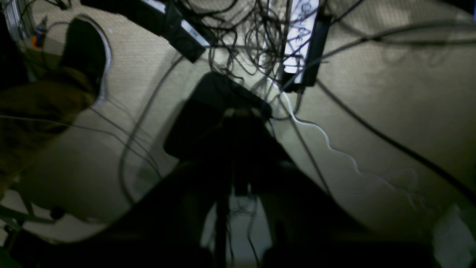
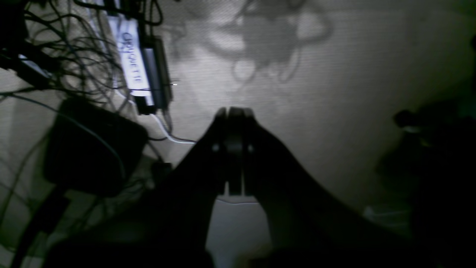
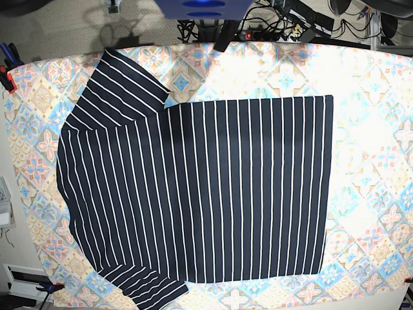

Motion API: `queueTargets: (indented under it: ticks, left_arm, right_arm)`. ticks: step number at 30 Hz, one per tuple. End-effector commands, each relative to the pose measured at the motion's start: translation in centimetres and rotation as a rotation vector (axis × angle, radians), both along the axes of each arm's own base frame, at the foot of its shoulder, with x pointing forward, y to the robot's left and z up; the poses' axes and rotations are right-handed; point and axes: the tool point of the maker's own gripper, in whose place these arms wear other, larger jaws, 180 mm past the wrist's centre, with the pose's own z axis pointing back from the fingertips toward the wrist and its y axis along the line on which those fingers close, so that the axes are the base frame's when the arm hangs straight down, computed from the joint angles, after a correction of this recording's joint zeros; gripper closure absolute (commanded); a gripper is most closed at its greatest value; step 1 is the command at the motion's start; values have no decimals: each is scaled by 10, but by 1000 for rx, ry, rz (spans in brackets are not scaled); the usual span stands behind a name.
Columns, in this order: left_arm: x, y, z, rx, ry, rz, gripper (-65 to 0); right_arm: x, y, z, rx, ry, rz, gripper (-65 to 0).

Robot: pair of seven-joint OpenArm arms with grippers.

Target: Fold the T-shirt properly

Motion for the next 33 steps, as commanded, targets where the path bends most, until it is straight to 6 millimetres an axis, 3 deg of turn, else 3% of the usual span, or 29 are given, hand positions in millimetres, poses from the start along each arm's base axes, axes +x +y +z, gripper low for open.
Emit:
queueTargets:
  ticks: [1, 8, 11, 22, 26, 33]
  left_arm:
    - [-1, 1, 5, 3, -24, -9, 0]
    - [18, -3, 37, -4, -167, -28, 0]
    - [30, -4, 53, -6, -233, -34, 0]
    - [92, -15, 148, -23, -521, -65, 0]
    - [126, -19, 185, -31, -637, -66, 0]
    - [188, -26, 233, -75, -687, 1, 0]
  right_arm:
    - [-5, -7, 6, -16, -12, 7, 0]
    - [-2, -25, 32, -48, -80, 50, 0]
    - [12, -46, 52, -99, -148, 29, 0]
    - [46, -89, 119, -221, -292, 35, 0]
    - [78, -91, 148, -243, -367, 61, 0]
    - [137, -90, 198, -282, -466, 81, 0]
